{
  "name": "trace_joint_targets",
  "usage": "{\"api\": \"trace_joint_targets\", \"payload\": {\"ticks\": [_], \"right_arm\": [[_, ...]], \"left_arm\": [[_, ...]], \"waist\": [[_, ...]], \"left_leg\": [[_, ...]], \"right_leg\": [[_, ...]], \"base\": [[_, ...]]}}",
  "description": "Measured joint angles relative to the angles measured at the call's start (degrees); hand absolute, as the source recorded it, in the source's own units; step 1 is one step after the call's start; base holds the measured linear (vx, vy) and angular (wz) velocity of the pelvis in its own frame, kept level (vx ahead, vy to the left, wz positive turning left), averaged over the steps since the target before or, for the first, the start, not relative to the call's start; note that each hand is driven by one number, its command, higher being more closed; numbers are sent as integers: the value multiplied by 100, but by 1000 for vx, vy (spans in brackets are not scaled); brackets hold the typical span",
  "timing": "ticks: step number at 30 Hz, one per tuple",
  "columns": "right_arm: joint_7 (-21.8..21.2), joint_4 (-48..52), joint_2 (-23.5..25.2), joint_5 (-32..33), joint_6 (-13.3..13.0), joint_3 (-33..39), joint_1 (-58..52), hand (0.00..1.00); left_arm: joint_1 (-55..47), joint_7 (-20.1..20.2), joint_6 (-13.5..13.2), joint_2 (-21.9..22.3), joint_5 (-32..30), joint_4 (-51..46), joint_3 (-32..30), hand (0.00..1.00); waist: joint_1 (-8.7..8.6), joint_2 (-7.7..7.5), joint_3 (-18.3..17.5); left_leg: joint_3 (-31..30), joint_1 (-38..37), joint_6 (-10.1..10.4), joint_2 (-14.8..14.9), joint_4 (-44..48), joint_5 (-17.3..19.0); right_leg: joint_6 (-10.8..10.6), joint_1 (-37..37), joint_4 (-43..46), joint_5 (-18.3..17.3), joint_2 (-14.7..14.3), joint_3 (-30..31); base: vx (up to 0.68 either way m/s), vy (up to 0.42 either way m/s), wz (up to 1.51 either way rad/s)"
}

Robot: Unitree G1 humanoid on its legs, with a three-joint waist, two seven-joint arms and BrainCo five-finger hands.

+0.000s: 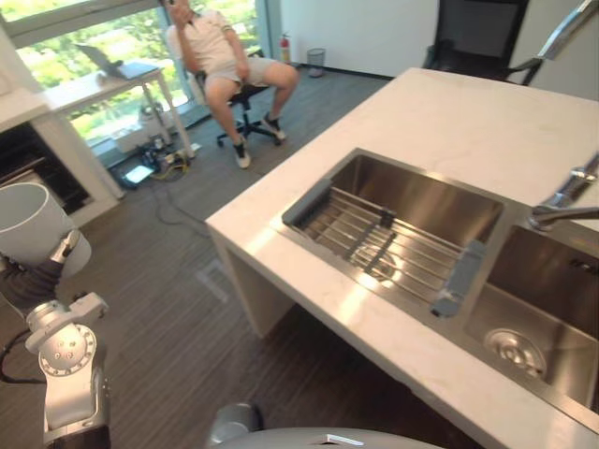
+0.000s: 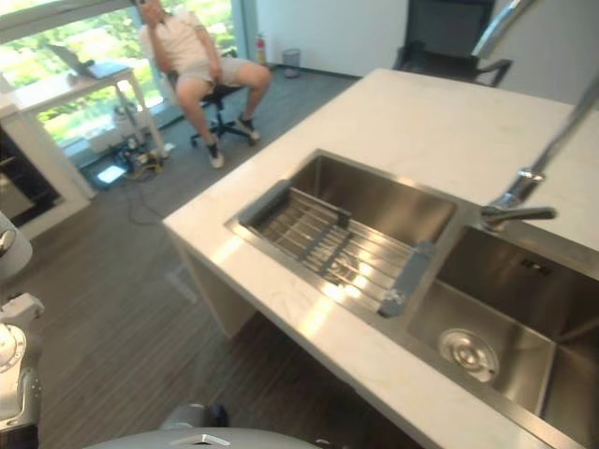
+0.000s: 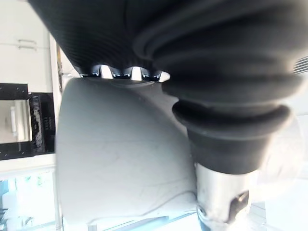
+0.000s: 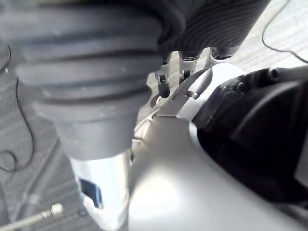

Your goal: Walk over to the sink, pick up the cup, carry it to the dishwasher, place the cup inside the dishwasher, then close the dishwasher door

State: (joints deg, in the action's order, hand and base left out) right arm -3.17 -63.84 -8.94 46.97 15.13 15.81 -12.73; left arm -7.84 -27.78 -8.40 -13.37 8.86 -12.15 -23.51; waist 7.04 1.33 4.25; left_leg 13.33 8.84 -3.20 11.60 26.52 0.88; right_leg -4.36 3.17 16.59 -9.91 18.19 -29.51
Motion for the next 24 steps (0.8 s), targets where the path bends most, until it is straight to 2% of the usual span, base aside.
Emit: {"api": "trace_joint_targets", "payload": {"ticks": [1, 2, 3, 4, 5, 6, 7, 8, 9, 10, 11, 12, 14, 16, 17, 18, 19, 20, 21, 22, 23, 24], "right_arm": [[5, 1, -17, 3, -3, 2, -7, 0], [4, 45, -121, 11, -22, 28, -7, 0], [2, 30, -232, 6, -18, 20, -48, 0], [-3, -20, -238, -3, -5, 35, -7, 0], [-1, -53, -116, -14, 22, 126, 28, 0], [-38, -54, 2, -19, 0, 248, -8, 0], [-33, -61, -22, -30, -5, 277, -6, 0], [-38, -57, -106, -169, 4, 279, -18, 0], [-52, -53, -215, -298, 3, 269, -27, 0], [-61, -54, -267, -369, 8, 264, -38, 0], [-76, -69, -365, -474, 8, 265, -64, 0], [-163, -102, -483, -615, 5, 292, -71, 0], [-182, -237, -467, -696, 1, 375, -34, 0], [-172, -240, -423, -694, -25, 401, -14, 0], [-162, -238, -397, -694, -28, 407, 20, 0], [-115, -254, -328, -695, -24, 421, 107, 0], [-117, -227, -185, -694, -46, 556, 112, 0], [-132, -225, -110, -694, -43, 635, 88, 0], [-185, -205, -5, -663, -42, 811, -35, 0], [-199, -183, 90, -657, -44, 882, -98, 0], [-226, -137, 271, -630, -51, 902, -156, 0], [-256, -113, 445, -616, -141, 845, -188, 0]], "left_arm": [[0, 53, -18, 11, 0, -44, 18, 100], [-28, 97, -74, 98, -2, -134, 130, 100], [17, 154, -94, 223, -2, -117, 344, 100], [39, 213, -66, 318, -17, -108, 435, 100], [70, 254, -49, 459, -24, -141, 547, 100], [124, 276, -34, 549, -91, -239, 655, 100], [96, 292, -23, 539, -140, -287, 723, 100], [-12, 309, 6, 533, -250, -298, 779, 100], [-33, 314, 73, 541, -301, -310, 811, 100], [-31, 331, 85, 537, -318, -328, 813, 100], [-28, 385, 101, 534, -354, -419, 814, 100], [-28, 444, 131, 520, -355, -539, 790, 100], [-28, 458, 171, 383, -349, -599, 750, 100], [-97, 557, 222, 141, -287, -562, 460, 100], [-98, 570, 245, 58, -247, -519, 395, 100], [-83, 636, 266, -131, -188, -372, 305, 100], [-65, 708, 275, -327, -125, -148, 348, 100], [-55, 754, 276, -392, -106, -47, 439, 100], [5, 854, 271, -424, 9, 165, 715, 100], [58, 875, 263, -439, 74, 252, 859, 100], [256, 931, 223, -443, 221, 430, 1079, 100], [495, 942, 183, -453, 342, 607, 1293, 100]], "waist": [[-20, 20, -29], [-81, 197, -141], [-260, 212, -123], [-304, 224, -120], [-414, -43, -225], [-488, -146, -164], [-467, -133, -110], [-421, -155, -48], [-439, -86, -67], [-444, -22, -96], [-498, 181, -144], [-526, 382, -183], [-559, 483, -243], [-405, 585, -280], [-372, 580, -287], [-364, 534, -279], [-391, 291, -223], [-425, 231, -208], [-480, 264, -177], [-547, 255, -193], [-654, 180, -201], [-674, -17, -162]], "left_leg": [[87, 10, -81, 203, 173, -89], [442, 28, -793, 639, 338, -1280], [897, 161, -1041, 453, 148, -1313], [956, 192, -1185, 403, -115, -1398], [860, 77, -1118, -48, -1179, -1918], [1001, -25, -1092, -157, -1313, -1769], [1148, -77, -868, -4, -1058, -1523], [1434, -276, -357, 188, -806, -1201], [1653, -487, -176, 264, -727, -1138], [1688, -571, -153, 311, -749, -1231], [1645, -709, -150, 339, -914, -1587], [1630, -819, 40, 228, -1254, -1621], [1629, -924, 392, 42, -1693, -1270], [1565, -1291, 1042, -83, -2509, -750], [1530, -1332, 1096, -97, -2618, -595], [1432, -1349, 1045, -183, -2753, -359], [1221, -1296, 970, -381, -2770, -355], [1067, -1280, 917, -440, -2772, -326], [692, -1255, 814, -476, -2766, -289], [455, -1206, 787, -435, -2753, -279], [-73, -1091, 742, -426, -2763, -303], [-478, -1032, 682, -602, -2781, -372]], "right_leg": [[-14, -14, 70, 9, 88, -153], [-17, -65, 392, -30, 203, -516], [-100, -248, 843, -266, 472, -599], [-29, -312, 924, -455, 320, -643], [449, -397, 418, -363, -34, -832], [420, -263, 90, -89, -17, -1203], [423, -203, 85, -84, 45, -1319], [397, -94, 73, -76, 233, -1508], [298, 2, 17, 20, 427, -1641], [225, 46, -37, 82, 468, -1689], [63, 90, -121, 191, 479, -1673], [-107, 103, -177, 297, 446, -1658], [-233, 176, -390, 562, 398, -1683], [-262, 278, -697, 979, 168, -1693], [-278, 291, -732, 1038, 139, -1680], [-312, 289, -688, 1119, 181, -1667], [-177, 266, -443, 1175, 409, -1453], [28, 230, -226, 1202, 493, -1185], [408, 29, 338, 1137, 544, -417], [259, -25, 393, 719, 352, 179], [92, -9, 273, 135, -154, 1087], [6, -20, 0, 95, -457, 1493]], "base": [[-46, 181, 118], [5, 226, 164], [4, 131, 183], [-62, 17, 214], [-142, -214, 226], [-161, -207, 207], [-148, -95, 156], [-100, 105, 107], [-75, 157, 104], [-58, 236, 118], [-75, 324, 119], [-79, 356, 120], [-34, 385, 91], [43, 415, 42], [69, 376, 21], [45, 356, 47], [43, 320, 69], [50, 288, 114], [53, 165, 119], [49, 111, 190], [36, -6, 226], [26, -12, 199]]}}
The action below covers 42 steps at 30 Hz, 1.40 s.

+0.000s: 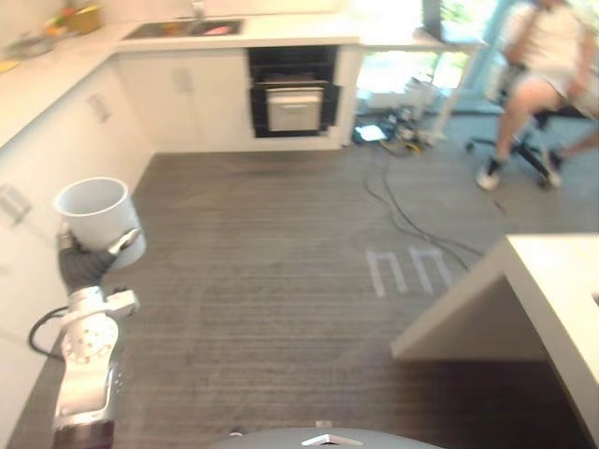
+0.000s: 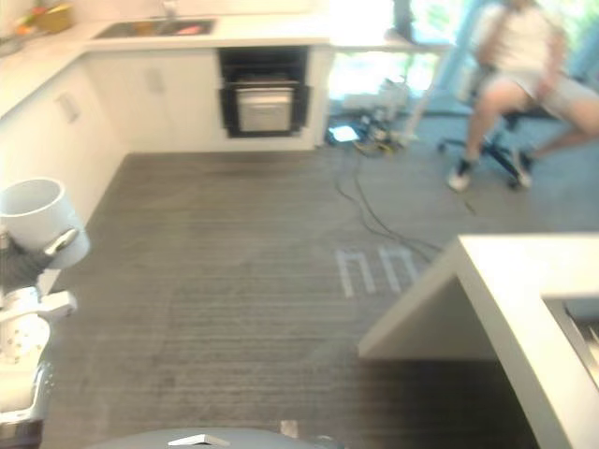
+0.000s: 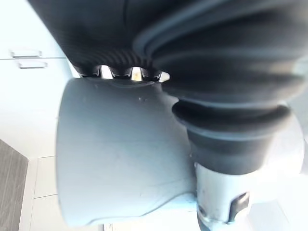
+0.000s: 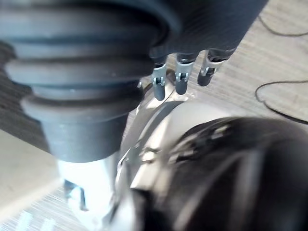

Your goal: Walk over to the sink, pick up the cup, carry it to the dishwasher, place the cup inside the dishwasher, then close the dishwasher door

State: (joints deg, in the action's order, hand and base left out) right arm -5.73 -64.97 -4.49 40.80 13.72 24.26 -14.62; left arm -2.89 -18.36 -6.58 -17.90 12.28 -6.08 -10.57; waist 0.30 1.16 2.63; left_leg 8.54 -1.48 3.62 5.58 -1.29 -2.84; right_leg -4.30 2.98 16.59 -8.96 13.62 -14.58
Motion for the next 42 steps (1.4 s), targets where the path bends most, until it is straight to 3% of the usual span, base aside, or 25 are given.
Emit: {"api": "trace_joint_targets", "payload": {"ticks": [1, 2, 6, 9, 12, 16, 22, 23, 32, 38, 39, 42], "right_arm": [[-6, 3, 13, -3, -17, -33, 2, 0], [-42, 95, 44, -18, -73, -230, 14, 0], [-12, 129, -263, -487, -95, -730, 252, 0], [13, 126, -440, -492, 164, -1030, 439, 0], [-48, 128, -455, -448, 250, -1295, 582, 0], [-261, 145, -518, -347, 225, -1669, 591, 0], [-378, 149, -593, -133, 293, -1815, 551, 0], [-415, 324, -697, -17, 464, -1851, 460, 0], [-523, 312, -697, -105, 412, -1718, 363, 0], [-803, 215, -521, -421, 30, -975, 185, 0], [-839, 141, -507, -422, 14, -803, 167, 0], [-848, 71, -323, -715, -76, -311, 70, 0]], "left_arm": [[6, -2, -6, -5, 21, 17, 14, 100], [-46, -33, -9, 2, 121, 28, 63, 100], [-199, -97, -16, 407, 398, -28, 444, 100], [-316, 34, -1, 792, 523, -3, 988, 100], [-329, 273, 11, 893, 533, 7, 1350, 100], [-288, 507, 23, 898, 558, 183, 1319, 100], [-285, 549, -41, 882, 562, 332, 1287, 100], [-292, 453, -255, 738, 436, 502, 1273, 100], [-292, 610, -255, 730, 486, 505, 1198, 100], [-302, 895, -236, 733, 957, 505, 810, 100], [-317, 904, -220, 749, 1031, 505, 810, 100], [-296, 1056, -93, 986, 1236, 502, 858, 100]], "waist": [[8, -43, 4], [54, -228, 6], [184, -109, -99], [81, -15, -98], [-27, -54, -84], [-81, -66, -76], [-109, -82, -66], [-260, -50, -144], [-274, -47, -141], [-316, -37, -106], [-325, -29, -99], [-396, -104, -68]], "left_leg": [[-46, -2, -7, -44, 0, -5], [-143, -41, -18, -258, -8, -14], [-219, -98, 48, -283, -320, -194], [-195, -51, 121, -95, -329, -237], [-161, -70, 198, 73, -357, -253], [-55, -70, 271, 213, -361, -290], [165, -121, 281, 223, -361, -295], [389, -173, 275, 202, -360, -279], [374, -173, 266, 178, -359, -273], [390, -302, 244, 151, -355, -201], [410, -369, 230, 139, -356, -175], [395, -495, 180, -41, -357, -47]], "right_leg": [[4, -5, -60, 53, -9, 6], [-48, -106, -289, 238, -6, -69], [-353, 126, -952, 275, -111, -183], [-280, 178, -1199, 438, -366, -178], [-195, 229, -1333, 499, -521, -170], [-142, 260, -1558, 663, -691, -76], [-145, 315, -1853, 878, -712, 118], [-162, 334, -2118, 1102, -735, 338], [-159, 331, -2118, 1102, -730, 342], [-66, 373, -2055, 1037, -716, 434], [-64, 391, -1964, 976, -690, 448], [-114, 59, -885, 307, -367, 434]], "base": [[39, -31, 135], [50, -65, 48], [42, -68, 15], [-19, -91, -13], [-34, -79, -11], [-59, -56, -15], [-49, 2, -16], [-11, 2, -7], [0, 0, 0], [0, 1, -6], [5, 34, -4], [-2, 67, 15]]}}
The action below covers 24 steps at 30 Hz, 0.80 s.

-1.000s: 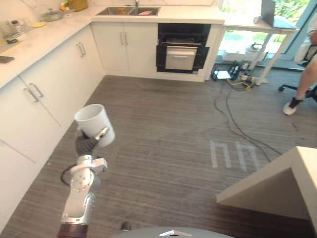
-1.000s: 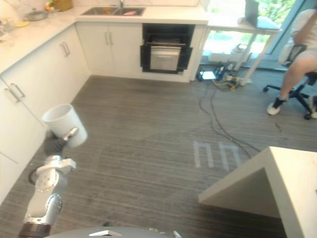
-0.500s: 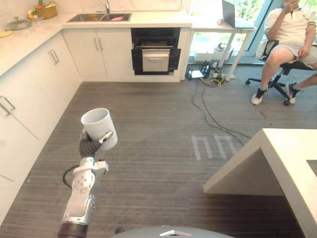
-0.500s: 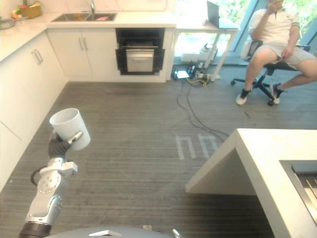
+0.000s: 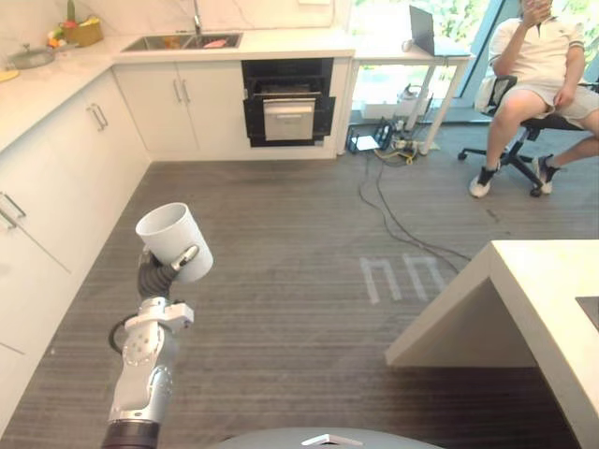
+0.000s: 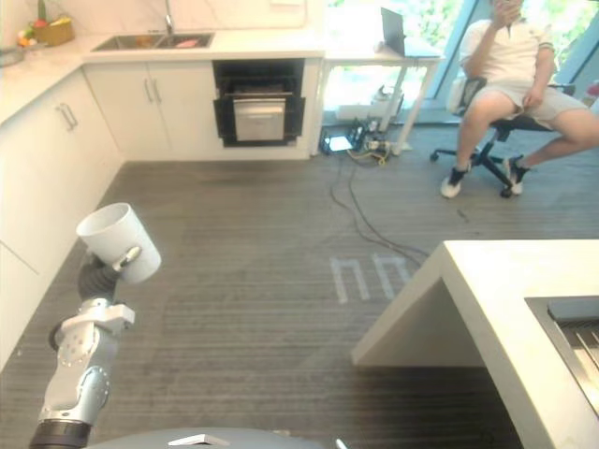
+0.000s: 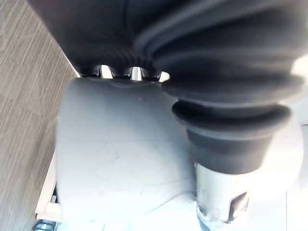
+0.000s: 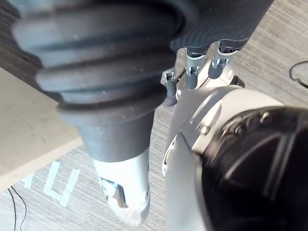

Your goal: Walk over to the sink, pick up the cup, carry it to the dishwasher, place the cup inside the dishwasher, then close the dishwasher door

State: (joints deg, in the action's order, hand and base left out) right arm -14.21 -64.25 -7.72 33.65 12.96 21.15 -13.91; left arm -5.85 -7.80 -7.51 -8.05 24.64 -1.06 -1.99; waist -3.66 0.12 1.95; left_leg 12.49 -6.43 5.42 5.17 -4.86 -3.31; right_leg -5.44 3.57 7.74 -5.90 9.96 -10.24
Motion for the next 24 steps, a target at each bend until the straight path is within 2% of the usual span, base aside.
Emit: {"api": "trace_joint_targets", "payload": {"ticks": [1, 2, 3, 4, 5, 6, 7, 8, 9, 10, 11, 12, 13, 14, 15, 16, 17, 18, 20, 21, 22, 23, 24], "right_arm": [[61, 0, 30, -59, -40, 127, -34, 0], [90, -2, 46, -63, -58, 217, -152, 0], [96, -19, 40, -57, -82, 228, -185, 0], [113, -20, 71, -38, -137, 273, -145, 0], [111, 27, 146, -27, -215, 348, -152, 0], [114, 21, 168, -37, -256, 356, -158, 0], [113, -17, 210, -49, -316, 379, -160, 0], [115, -8, 251, -72, -328, 385, -177, 0], [103, 4, 362, -164, -329, 414, -240, 0], [98, 12, 511, -257, -380, 467, -307, 0], [98, 15, 585, -260, -413, 469, -329, 0], [99, 48, 722, -261, -443, 475, -354, 0], [103, 44, 791, -261, -416, 432, -433, 0], [105, 46, 807, -261, -407, 389, -484, 0], [120, 53, 825, -261, -368, 360, -573, 0], [225, 100, 847, -261, -275, 369, -671, 0], [276, 105, 840, -260, -247, 377, -681, 0], [319, 190, 871, -252, -250, 379, -790, 0], [383, 304, 886, -221, -270, 358, -841, 0], [417, 310, 893, -186, -271, 350, -821, 0], [461, 420, 827, -141, -269, 350, -828, 0], [468, 517, 789, -139, -270, 347, -881, 0], [473, 563, 723, -141, -280, 347, -894, 0]], "left_arm": [[26, 61, 41, 131, -3, -5, 76, 100], [27, 83, 100, 208, -9, -25, 220, 100], [41, 85, 137, 253, -13, -57, 261, 100], [96, 93, 220, 281, -10, -51, 265, 100], [126, 79, 312, 254, -9, -44, 269, 100], [150, 71, 361, 239, 6, -44, 265, 100], [181, 51, 452, 228, 42, -32, 228, 100], [196, 45, 472, 221, 83, -15, 196, 100], [250, 46, 473, 134, 159, 3, 204, 100], [361, 57, 492, 78, 218, 3, 236, 100], [414, 57, 505, 74, 224, 3, 245, 100], [486, 57, 523, 72, 222, 1, 296, 100], [498, 58, 530, 72, 222, -13, 404, 100], [498, 60, 534, 72, 223, -21, 451, 100], [498, 91, 563, 111, 225, -65, 526, 100], [500, 133, 595, 166, 230, -143, 571, 100], [500, 176, 612, 200, 231, -211, 583, 100], [503, 275, 668, 192, 230, -398, 679, 100], [504, 453, 880, 253, 222, -648, 882, 100], [516, 497, 917, 257, 217, -675, 933, 100], [488, 555, 980, 374, 209, -675, 1007, 100], [475, 552, 980, 499, 210, -680, 1008, 100], [459, 553, 970, 563, 209, -686, 1007, 100]], "waist": [[-4, -44, 10], [-2, -53, 10], [-20, -31, 31], [9, -16, 116], [-51, -47, 185], [-70, -66, 229], [-82, -15, 339], [-117, -28, 349], [-124, -36, 352], [-115, -137, 405], [-107, -197, 441], [-100, -257, 479], [-101, -266, 489], [-105, -265, 489], [-82, -277, 488], [-83, -315, 476], [-72, -288, 483], [-93, -225, 459], [-120, -56, 293], [-120, 18, 235], [-114, 80, 252], [-110, 176, 293], [-108, 214, 291]], "left_leg": [[-51, -39, -59, -176, 2, 46], [-187, -79, -140, -367, 38, 135], [-252, -94, -183, -414, 40, 165], [-301, -76, -289, -458, 113, 221], [-331, -93, -418, -507, 366, 395], [-359, -121, -464, -494, 493, 489], [-434, -195, -518, -394, 709, 674], [-456, -209, -539, -322, 805, 761], [-458, -265, -534, -239, 848, 831], [-460, -270, -536, -241, 868, 881], [-462, -268, -536, -265, 865, 902], [-463, -252, -523, -279, 868, 960], [-466, -269, -513, -286, 896, 1059], [-484, -296, -490, -293, 936, 1129], [-516, -391, -481, -315, 1068, 1316], [-608, -522, -393, -348, 1211, 1540], [-645, -593, -361, -327, 1268, 1658], [-790, -689, -246, -241, 1338, 1832], [-985, -772, -209, 55, 1437, 2092], [-1008, -696, -241, 77, 1885, 2181], [-967, -162, -140, 96, 3827, 2135], [-953, 149, 51, 257, 4689, 1819], [-966, 331, 148, 375, 5220, 1496]], "right_leg": [[74, -111, 408, -274, 223, -45], [311, -121, 632, -415, 429, -131], [401, -209, 992, -418, 490, -202], [688, -666, 2141, -299, 759, -440], [1292, -1048, 3097, 106, 912, -344], [1340, -1262, 3530, 454, 944, -185], [772, -1585, 3995, 151, 831, 75], [633, -1662, 3947, -95, 685, 85], [455, -1757, 3412, -276, 373, 85], [305, -1773, 2399, -200, 123, 64], [238, -1774, 1812, -71, 4, 70], [179, -1772, 669, 291, -234, 172], [108, -1745, -24, 538, -389, 315], [101, -1738, -135, 588, -417, 357], [181, -1695, 8, 645, -407, 346], [400, -1536, 325, 582, -333, 312], [459, -1568, 544, 742, -316, 288], [459, -1649, 1072, 720, -315, 210], [526, -1723, 1755, -41, -409, -149], [574, -1711, 1863, -206, -401, -200], [579, -1515, 2107, -582, -382, -312], [570, -1247, 2158, -789, -451, -385], [568, -1099, 2163, -895, -504, -435]], "base": [[28, 128, 38], [61, 130, 37], [63, 103, 25], [3, 111, 23], [-10, 121, 19], [38, 158, 15], [86, 114, 5], [123, 114, 6], [110, 62, 11], [118, 34, 8], [142, -28, 9], [204, -68, 10], [236, -83, 14], [306, -120, 16], [384, -160, 25], [418, -181, 25], [448, -204, 44], [435, -229, 52], [476, -239, 68], [531, -207, 62], [450, -158, 48], [450, -167, 44], [363, -123, 21]]}}
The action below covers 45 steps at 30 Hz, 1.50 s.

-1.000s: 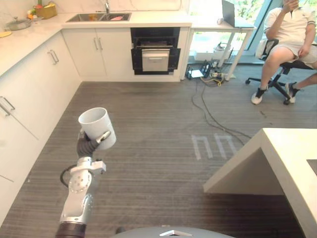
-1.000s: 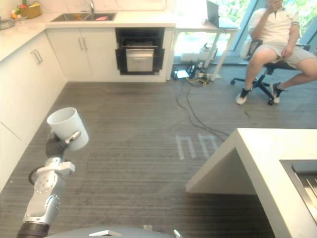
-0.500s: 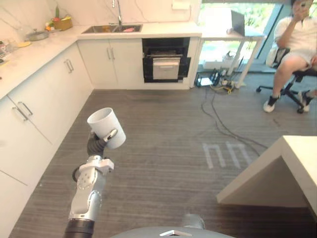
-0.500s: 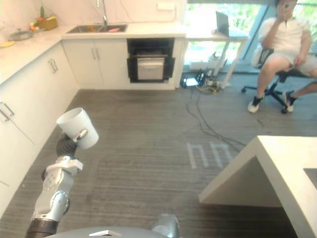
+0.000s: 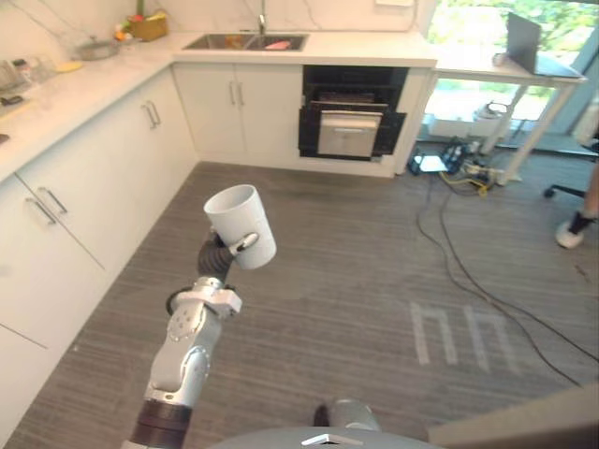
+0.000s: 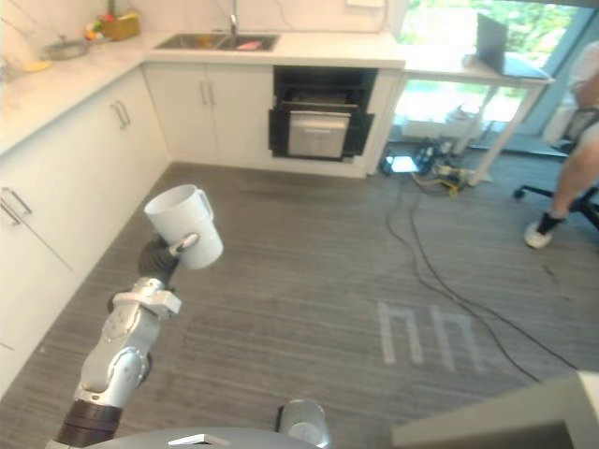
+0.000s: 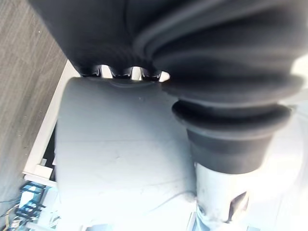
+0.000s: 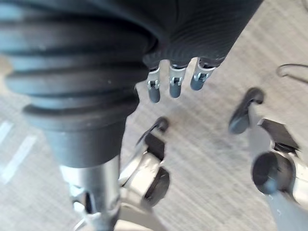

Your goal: Walk over to the sink, pick up the cup, carry it to the dishwasher, place the cup inside the dishwasher, then close the dishwasher door

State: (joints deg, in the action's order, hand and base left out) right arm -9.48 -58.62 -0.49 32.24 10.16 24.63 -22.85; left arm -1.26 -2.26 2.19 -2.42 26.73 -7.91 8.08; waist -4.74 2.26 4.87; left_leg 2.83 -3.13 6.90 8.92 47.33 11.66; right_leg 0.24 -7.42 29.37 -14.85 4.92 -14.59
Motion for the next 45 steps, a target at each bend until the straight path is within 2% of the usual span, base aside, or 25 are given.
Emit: {"api": "trace_joint_targets", "payload": {"ticks": [1, 2, 4, 6, 8, 10, 11, 13, 16, 19, 20, 21, 22, 25, 27, 29, 31, 32, 33, 36, 38, 39, 41, 43, 45], "right_arm": [[-1, 84, -73, 0, -15, -84, -40, 0], [3, 172, -118, 14, -57, -252, -24, 0], [15, 174, -338, 263, -110, -461, 44, 0], [19, 283, -506, 468, -139, -607, 126, 0], [-18, 412, -460, 465, -217, -762, 421, 0], [26, 395, -461, 379, -382, -1049, 823, 0], [23, 348, -474, 375, -397, -1032, 851, 0], [4, 238, -387, 335, -403, -926, 963, 0], [153, -144, -333, 380, -271, -804, 1048, 0], [213, -389, -256, 361, -211, -220, 995, 0], [191, -402, -251, 329, -212, -102, 969, 0], [124, -510, -250, 287, -224, 89, 850, 0], [82, -539, -241, 126, -236, 121, 647, 0], [-2, -525, -63, 117, -288, 89, 301, 0], [0, -525, 79, 122, -344, 80, 209, 0], [9, -357, 265, 117, -581, -90, 193, 0], [61, -227, 142, 81, -1021, -435, 159, 0], [78, -177, 51, -5, -1149, -604, 152, 0], [227, 2, -116, -59, -1318, -788, 194, 0], [626, 630, -307, -77, -1526, -1038, 493, 0], [901, 1108, -287, 6, -1555, -1156, 552, 0], [1059, 1620, -345, -10, -1559, -1286, 567, 0], [1315, 2237, -449, -118, -1599, -1387, 648, 0], [1597, 2696, -584, -131, -1664, -1367, 947, 0], [1680, 2913, -705, -233, -1776, -1297, 1263, 0]], "left_arm": [[-67, -1, -42, 118, 1, -43, -24, 100], [-87, 1, -97, 142, 2, -70, -30, 100], [-119, 1, -98, 139, 2, -93, -85, 100], [-200, 6, -114, 100, 5, -97, -151, 100], [-345, 47, -207, -3, 2, -104, -194, 100], [-577, 184, -314, 39, -15, -268, -272, 100], [-628, 207, -349, 38, -47, -269, -289, 100], [-642, 170, -444, -114, -108, -90, -529, 100], [-500, 154, -444, -337, -52, 232, -860, 100], [-201, 244, -440, -613, -100, 621, -931, 100], [-185, 266, -422, -619, -111, 643, -954, 100], [-192, 284, -354, -601, -127, 646, -970, 100], [-225, 265, -326, -547, -167, 646, -964, 100], [-151, 190, -326, -568, -209, 613, -921, 100], [-51, 111, -290, -538, -214, 590, -845, 100], [-34, -43, -232, -481, -216, 173, -609, 100], [-80, -228, -234, -229, -205, -103, -568, 100], [-80, -269, -233, -156, -204, -165, -552, 100], [-89, -337, -239, -71, -206, -309, -560, 100], [-110, -342, -237, -40, -227, -516, -457, 100], [-130, -283, -239, -24, -228, -538, -310, 100], [-212, -233, -282, 32, -227, -537, -299, 100], [-389, -234, -371, 53, -228, -426, -328, 100], [-642, -238, -596, 39, -312, -324, -536, 100], [-664, -243, -711, 36, -339, -323, -779, 100]], "waist": [[42, 89, 1], [144, 127, 8], [180, 119, 18], [356, 58, 40], [477, -135, 42], [551, -169, 29], [639, -167, 21], [591, -328, -58], [537, -459, -136], [488, -757, -128], [432, -769, -109], [362, -729, -75], [345, -621, -23], [88, -386, -26], [-99, -345, -6], [-62, -346, 38], [18, -291, 29], [43, -185, 13], [76, -27, -14], [29, -57, -19], [55, -50, -6], [85, -60, 29], [111, 91, 93], [221, 113, 87], [413, 108, 76]], "left_leg": [[116, 367, -166, 300, 936, -1005], [273, 772, -377, 591, 1774, -1258], [439, 1479, -647, 744, 2284, -724], [721, 1867, -660, 636, 1567, -193], [991, 1899, -617, 244, -270, -3], [833, 1909, -533, -179, -2999, -919], [769, 1890, -435, -223, -3122, -1358], [830, 1926, -717, -340, -2661, -1381], [880, 1830, -749, -292, -1855, -576], [1106, 777, -1009, -840, -2256, -5], [1083, 599, -1035, -934, -2268, 88], [1035, 153, -1104, -1065, -2491, 227], [1000, -323, -1107, -1062, -2874, 240], [762, -859, -1114, -1024, -3523, 234], [647, -964, -1104, -963, -3751, 233], [553, -1310, -656, -845, -3933, 393], [518, -1678, -482, -601, -3954, 713], [514, -1769, -476, -474, -3950, 788], [519, -1900, -466, -322, -3893, 767], [439, -1656, -551, -186, -2818, 379], [319, -937, -98, 140, -967, -145], [296, -308, 268, 465, 341, -939], [675, 429, -263, 1039, 1877, -843], [1088, 1107, -766, 1044, 1864, -287], [1091, 1493, -657, 657, 927, 39]], "right_leg": [[35, 337, -89, -175, -153, 22], [85, 632, -185, -321, -248, 53], [155, 973, -329, -488, -288, 125], [103, 1365, -654, -541, -208, 296], [-70, 1738, -1010, -492, -25, 531], [-279, 2093, -1348, -585, 101, 873], [-311, 2150, -1416, -602, 98, 1034], [-329, 2265, -1468, -368, 212, 1573], [-385, 2210, -710, 303, 235, 1885], [-1230, 1183, 2439, 1382, 860, 1769], [-1107, 944, 3059, 1413, 1032, 1580], [-510, 599, 3906, 1187, 1265, 1175], [-134, 314, 4158, 908, 1159, 953], [-183, -642, 3314, 448, 580, 747], [-256, -1040, 1601, 448, 439, 594], [-268, -814, -1397, 1101, 318, 497], [-171, -656, -1410, 1880, 83, 426], [-126, -666, -1212, 1893, -6, 393], [115, -764, -756, 1523, -135, 351], [166, -576, -295, 799, -142, 257], [173, -193, -294, 464, -202, 101], [198, 80, -326, 270, -262, 55], [230, 660, -510, 62, -359, -50], [221, 1306, -953, -38, -324, 18], [179, 1368, -1126, -62, -252, 265]], "base": [[449, -112, 1], [541, -94, -10], [576, -44, -19], [496, 39, -58], [495, 106, -71], [569, 199, -68], [739, 317, -73], [693, 295, -28], [509, 248, -8], [521, 193, 0], [385, 110, 2], [347, 80, -2], [344, 63, -3], [283, -43, 26], [399, -182, 70], [474, -243, 57], [530, -216, 18], [610, -203, 6], [556, -199, -5], [487, -227, 5], [519, -191, 34], [431, -104, 31], [347, -45, 20], [519, -21, -4], [422, 69, -59]]}}
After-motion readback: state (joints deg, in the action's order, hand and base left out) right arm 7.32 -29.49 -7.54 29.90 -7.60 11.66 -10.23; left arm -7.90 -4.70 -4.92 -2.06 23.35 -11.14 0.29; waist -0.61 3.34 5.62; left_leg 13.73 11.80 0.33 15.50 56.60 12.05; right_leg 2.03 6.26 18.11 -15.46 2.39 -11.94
